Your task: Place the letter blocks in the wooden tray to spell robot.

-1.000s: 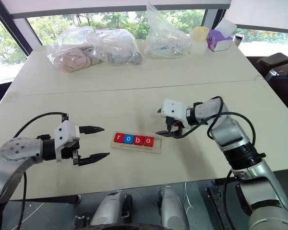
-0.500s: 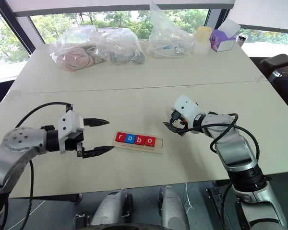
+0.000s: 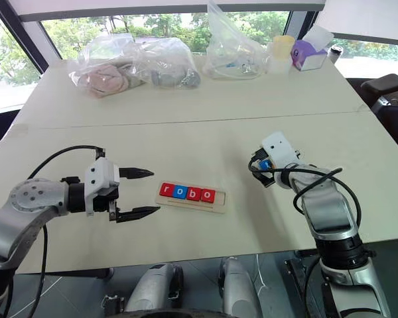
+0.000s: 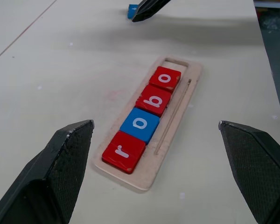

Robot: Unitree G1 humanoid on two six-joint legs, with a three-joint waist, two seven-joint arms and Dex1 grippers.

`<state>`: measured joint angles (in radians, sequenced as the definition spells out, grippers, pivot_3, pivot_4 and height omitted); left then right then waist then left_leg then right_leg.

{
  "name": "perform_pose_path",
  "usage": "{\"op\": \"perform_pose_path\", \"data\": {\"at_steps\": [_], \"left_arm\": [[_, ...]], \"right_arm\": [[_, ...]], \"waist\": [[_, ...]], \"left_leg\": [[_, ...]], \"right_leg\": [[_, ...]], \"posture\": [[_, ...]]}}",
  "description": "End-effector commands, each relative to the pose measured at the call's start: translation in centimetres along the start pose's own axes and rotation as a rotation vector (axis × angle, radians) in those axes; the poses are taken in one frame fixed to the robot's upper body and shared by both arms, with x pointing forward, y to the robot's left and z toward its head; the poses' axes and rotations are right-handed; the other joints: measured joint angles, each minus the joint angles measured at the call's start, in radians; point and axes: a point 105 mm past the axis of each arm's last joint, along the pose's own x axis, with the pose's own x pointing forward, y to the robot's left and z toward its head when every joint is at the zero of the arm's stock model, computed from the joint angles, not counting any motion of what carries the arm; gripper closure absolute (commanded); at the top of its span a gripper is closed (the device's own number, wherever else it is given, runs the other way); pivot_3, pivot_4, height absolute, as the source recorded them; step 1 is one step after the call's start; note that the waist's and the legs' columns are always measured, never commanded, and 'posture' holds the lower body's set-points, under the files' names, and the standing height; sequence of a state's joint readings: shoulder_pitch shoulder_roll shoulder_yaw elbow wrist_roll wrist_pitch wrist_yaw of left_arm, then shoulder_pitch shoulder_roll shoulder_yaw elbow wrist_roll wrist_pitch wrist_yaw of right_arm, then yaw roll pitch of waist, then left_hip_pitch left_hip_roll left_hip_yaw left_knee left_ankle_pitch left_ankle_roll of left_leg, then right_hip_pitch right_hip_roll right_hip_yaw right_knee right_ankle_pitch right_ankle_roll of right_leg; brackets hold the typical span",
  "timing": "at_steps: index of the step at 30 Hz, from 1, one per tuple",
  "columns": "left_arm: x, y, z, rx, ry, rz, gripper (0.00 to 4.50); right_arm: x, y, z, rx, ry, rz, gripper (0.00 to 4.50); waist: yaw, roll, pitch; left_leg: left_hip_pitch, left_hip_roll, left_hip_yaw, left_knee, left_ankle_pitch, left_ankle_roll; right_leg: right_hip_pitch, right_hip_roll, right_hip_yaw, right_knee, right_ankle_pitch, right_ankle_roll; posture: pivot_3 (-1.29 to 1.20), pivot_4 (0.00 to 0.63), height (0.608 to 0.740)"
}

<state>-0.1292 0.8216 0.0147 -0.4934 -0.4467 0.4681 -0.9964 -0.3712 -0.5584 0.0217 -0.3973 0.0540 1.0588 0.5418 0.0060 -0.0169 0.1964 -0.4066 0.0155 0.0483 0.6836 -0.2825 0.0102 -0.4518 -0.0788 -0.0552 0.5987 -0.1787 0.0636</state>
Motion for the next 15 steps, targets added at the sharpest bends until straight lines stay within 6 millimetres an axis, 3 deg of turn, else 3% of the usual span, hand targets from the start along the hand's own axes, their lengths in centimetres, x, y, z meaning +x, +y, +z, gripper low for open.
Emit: {"op": "perform_pose_path", "data": {"at_steps": [1, 9, 15], "left_arm": [[-0.2, 0.1, 0.1, 0.030, -0.014, 0.003, 0.00], [-0.7, 0.7, 0.1, 0.037, -0.015, 0.017, 0.00], [-0.8, 1.1, 0.5, 0.044, -0.011, 0.021, 0.00]], "right_arm": [[-1.5, 2.6, 2.4, -0.065, -0.112, 0.141, 0.04], [-2.5, 5.7, 1.9, -0.187, -0.129, 0.316, 0.04], [-2.3, 6.6, 1.3, -0.253, -0.121, 0.364, 0.04]], "waist": [[0.001, 0.000, 0.000], [0.006, 0.000, 0.000], [0.004, 0.000, 0.000]], "left_leg": [[0.000, 0.000, 0.000, 0.000, 0.000, 0.000], [0.000, 0.000, 0.000, 0.000, 0.000, 0.000], [0.000, 0.000, 0.000, 0.000, 0.000, 0.000]], "right_leg": [[0.000, 0.000, 0.000, 0.000, 0.000, 0.000], [0.001, -0.002, 0.000, -0.001, 0.000, 0.000], [0.000, -0.001, 0.000, 0.000, 0.000, 0.000]], "posture": [[0.00, 0.150, 0.740], [0.00, 0.150, 0.740], [0.00, 0.150, 0.740]]}}
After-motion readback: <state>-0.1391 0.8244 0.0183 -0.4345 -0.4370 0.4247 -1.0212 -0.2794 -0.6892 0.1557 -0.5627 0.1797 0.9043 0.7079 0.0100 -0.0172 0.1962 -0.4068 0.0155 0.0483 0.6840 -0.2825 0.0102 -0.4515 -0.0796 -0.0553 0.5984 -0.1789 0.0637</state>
